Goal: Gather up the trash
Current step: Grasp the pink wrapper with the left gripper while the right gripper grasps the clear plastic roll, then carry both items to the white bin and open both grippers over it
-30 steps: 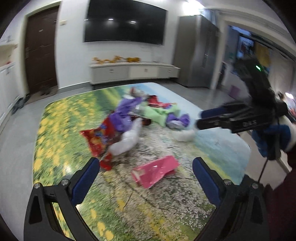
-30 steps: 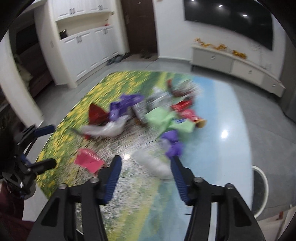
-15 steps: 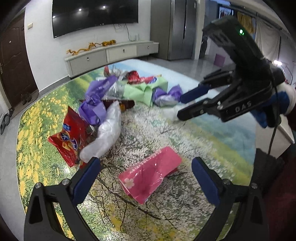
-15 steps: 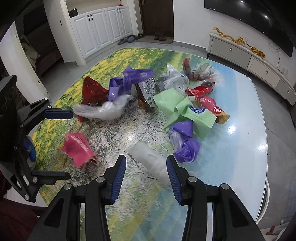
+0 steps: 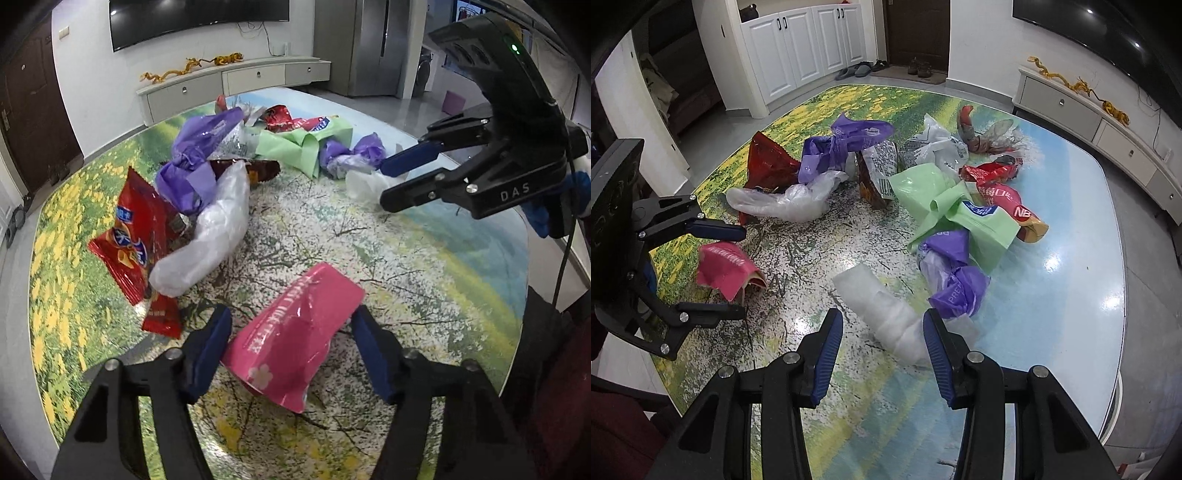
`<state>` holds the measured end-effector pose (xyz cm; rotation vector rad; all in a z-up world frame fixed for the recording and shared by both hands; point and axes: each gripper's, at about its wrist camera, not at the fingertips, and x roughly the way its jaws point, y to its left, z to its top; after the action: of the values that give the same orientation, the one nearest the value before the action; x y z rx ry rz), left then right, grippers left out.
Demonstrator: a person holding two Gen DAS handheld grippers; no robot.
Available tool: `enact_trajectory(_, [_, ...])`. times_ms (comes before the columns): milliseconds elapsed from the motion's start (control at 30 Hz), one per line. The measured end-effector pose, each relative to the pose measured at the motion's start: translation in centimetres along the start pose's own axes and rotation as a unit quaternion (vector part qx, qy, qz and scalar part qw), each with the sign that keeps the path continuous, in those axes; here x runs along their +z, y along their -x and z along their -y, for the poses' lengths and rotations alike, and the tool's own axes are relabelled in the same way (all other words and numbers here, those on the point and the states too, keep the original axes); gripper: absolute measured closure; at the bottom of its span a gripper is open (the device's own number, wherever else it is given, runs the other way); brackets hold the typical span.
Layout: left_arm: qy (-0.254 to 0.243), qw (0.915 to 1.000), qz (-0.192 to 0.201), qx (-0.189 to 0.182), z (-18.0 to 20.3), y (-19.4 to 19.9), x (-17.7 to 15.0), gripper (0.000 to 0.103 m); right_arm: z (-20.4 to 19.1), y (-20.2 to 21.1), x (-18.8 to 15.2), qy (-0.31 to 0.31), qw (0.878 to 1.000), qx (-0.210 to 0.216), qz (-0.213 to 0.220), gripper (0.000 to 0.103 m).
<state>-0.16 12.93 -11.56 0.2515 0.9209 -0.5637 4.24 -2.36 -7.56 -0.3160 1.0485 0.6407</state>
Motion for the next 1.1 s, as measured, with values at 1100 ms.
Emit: enact_trajectory(1100, [0.158,0.9866,0.04,-0.008,2.4,3.3,5.7,0.075,4.8,7.3,-3.8,-0.077,0.982,0.11,0.13,0.085])
